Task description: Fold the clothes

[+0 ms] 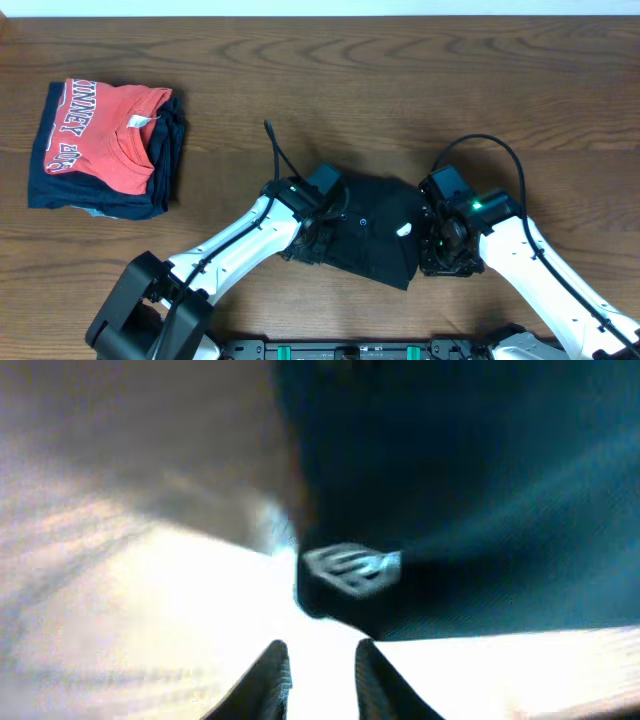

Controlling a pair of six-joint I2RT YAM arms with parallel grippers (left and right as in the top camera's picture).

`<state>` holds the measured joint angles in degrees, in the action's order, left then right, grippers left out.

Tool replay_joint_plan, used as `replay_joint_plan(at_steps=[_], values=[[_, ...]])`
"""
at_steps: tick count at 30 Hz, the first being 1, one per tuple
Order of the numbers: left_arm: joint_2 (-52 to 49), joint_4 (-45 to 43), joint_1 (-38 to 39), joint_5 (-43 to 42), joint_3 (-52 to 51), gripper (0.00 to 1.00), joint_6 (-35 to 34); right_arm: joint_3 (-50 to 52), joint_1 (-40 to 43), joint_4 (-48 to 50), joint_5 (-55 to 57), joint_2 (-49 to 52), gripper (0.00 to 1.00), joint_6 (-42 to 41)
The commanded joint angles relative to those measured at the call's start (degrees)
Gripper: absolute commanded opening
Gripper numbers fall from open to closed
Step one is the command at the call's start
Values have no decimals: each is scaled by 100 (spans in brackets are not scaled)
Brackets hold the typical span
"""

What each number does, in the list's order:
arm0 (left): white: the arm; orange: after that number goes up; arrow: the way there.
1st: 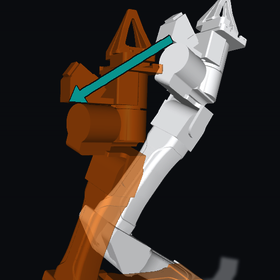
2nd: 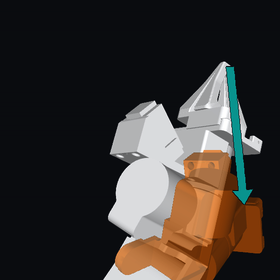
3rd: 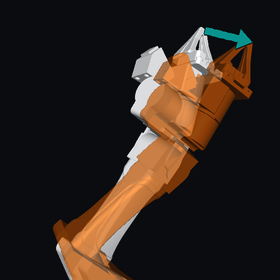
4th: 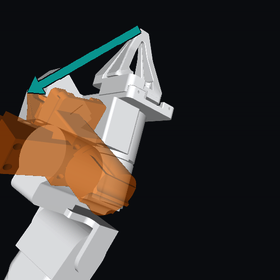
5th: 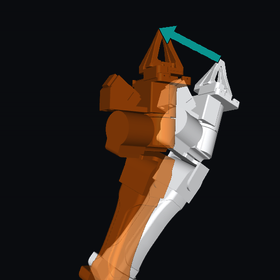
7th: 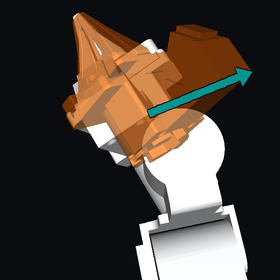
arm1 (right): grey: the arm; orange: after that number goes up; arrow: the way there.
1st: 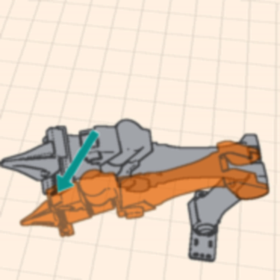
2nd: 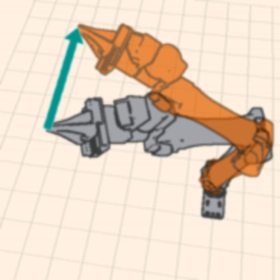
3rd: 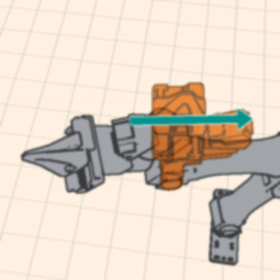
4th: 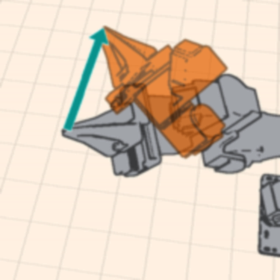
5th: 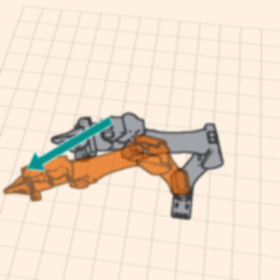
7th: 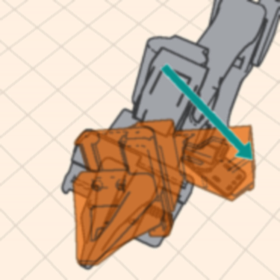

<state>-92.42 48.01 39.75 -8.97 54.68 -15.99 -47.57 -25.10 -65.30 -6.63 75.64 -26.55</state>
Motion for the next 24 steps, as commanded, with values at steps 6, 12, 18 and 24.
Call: replay_joint_plan(at_steps=[6, 12, 18, 24], values=[[199, 612, -20, 48, 761, 30, 376, -22, 520, 1624, -273, -42, 22, 81], [280, -295, -20, 46, 1032, 29, 367, -20, 549, 2767, -944, 52, 9, 118], [-13, -1200, -20, 44, 885, 22, 273, 188, 400, 2918, -1182, 651, 5, -94], [-697, -1368, -20, 26, 881, 20, 179, 546, 372, 3126, -1139, 1611, 1, -214]])
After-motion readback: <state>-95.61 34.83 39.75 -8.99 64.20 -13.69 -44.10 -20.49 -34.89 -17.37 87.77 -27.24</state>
